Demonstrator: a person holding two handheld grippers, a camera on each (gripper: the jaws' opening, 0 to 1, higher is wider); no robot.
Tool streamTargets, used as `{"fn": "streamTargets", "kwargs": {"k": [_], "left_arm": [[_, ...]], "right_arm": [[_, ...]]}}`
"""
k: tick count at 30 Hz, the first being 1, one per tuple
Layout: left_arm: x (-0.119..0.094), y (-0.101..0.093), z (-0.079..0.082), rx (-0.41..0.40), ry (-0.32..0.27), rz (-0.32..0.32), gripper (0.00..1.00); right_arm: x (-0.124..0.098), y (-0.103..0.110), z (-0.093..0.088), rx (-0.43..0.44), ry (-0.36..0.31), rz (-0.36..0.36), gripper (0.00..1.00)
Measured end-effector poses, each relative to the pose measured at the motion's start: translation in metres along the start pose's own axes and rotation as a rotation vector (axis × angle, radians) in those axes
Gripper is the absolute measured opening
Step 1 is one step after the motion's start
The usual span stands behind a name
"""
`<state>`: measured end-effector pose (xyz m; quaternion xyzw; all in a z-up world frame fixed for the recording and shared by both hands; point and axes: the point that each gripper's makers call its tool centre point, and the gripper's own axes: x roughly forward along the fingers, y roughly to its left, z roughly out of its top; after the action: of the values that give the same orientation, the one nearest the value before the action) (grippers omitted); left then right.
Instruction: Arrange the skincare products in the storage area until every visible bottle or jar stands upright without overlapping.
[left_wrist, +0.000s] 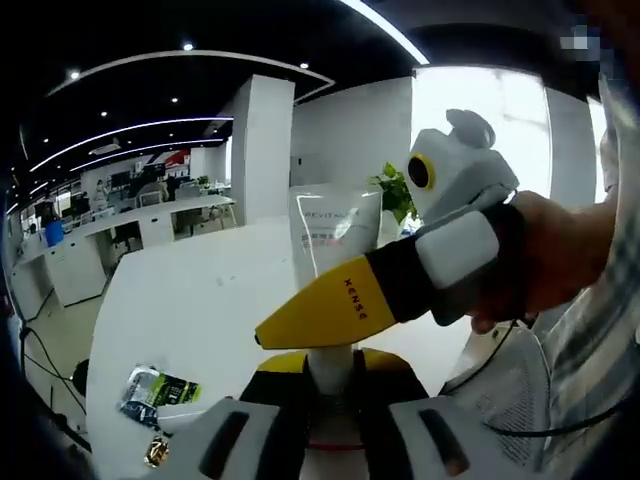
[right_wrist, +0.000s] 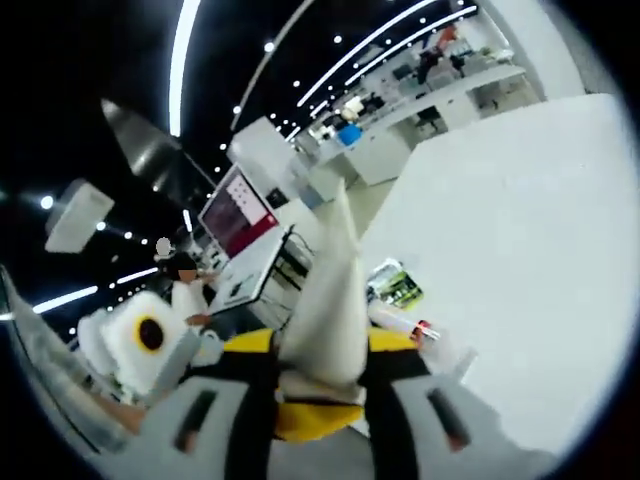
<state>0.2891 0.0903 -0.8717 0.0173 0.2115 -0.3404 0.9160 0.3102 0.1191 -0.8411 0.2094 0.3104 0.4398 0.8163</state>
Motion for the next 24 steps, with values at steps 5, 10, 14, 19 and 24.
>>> {"fn": "streamTargets", "kwargs": {"k": [5,10,14,19,24], "left_arm": [[0.0,-0.001,0.001,0.014,-0.012,-0.007,0.19],[0.0,-0.003,0.006,0.015,-0.035,-0.012,0.24],[0.0,-0.005,0.008,0.007,-0.052,-0.017,0.32],[-0.002,-0.009,0.009,-0.008,-0.073,-0.053,0.32],[-0.004,-0.018,0.007,-0.062,-0.089,-0.126,0.33]], "right_arm": [[-0.002,0.0,0.001,-0.021,-0.005,0.008,0.22],[-0.003,0.002,0.003,-0.043,-0.005,0.024,0.19],[-0.006,0.003,0.005,-0.073,-0.004,0.034,0.15],[-0.01,0.005,0.004,-0.124,0.012,0.047,0.15],[-0.014,0.008,-0.002,-0.23,0.063,0.071,0.15]]}}
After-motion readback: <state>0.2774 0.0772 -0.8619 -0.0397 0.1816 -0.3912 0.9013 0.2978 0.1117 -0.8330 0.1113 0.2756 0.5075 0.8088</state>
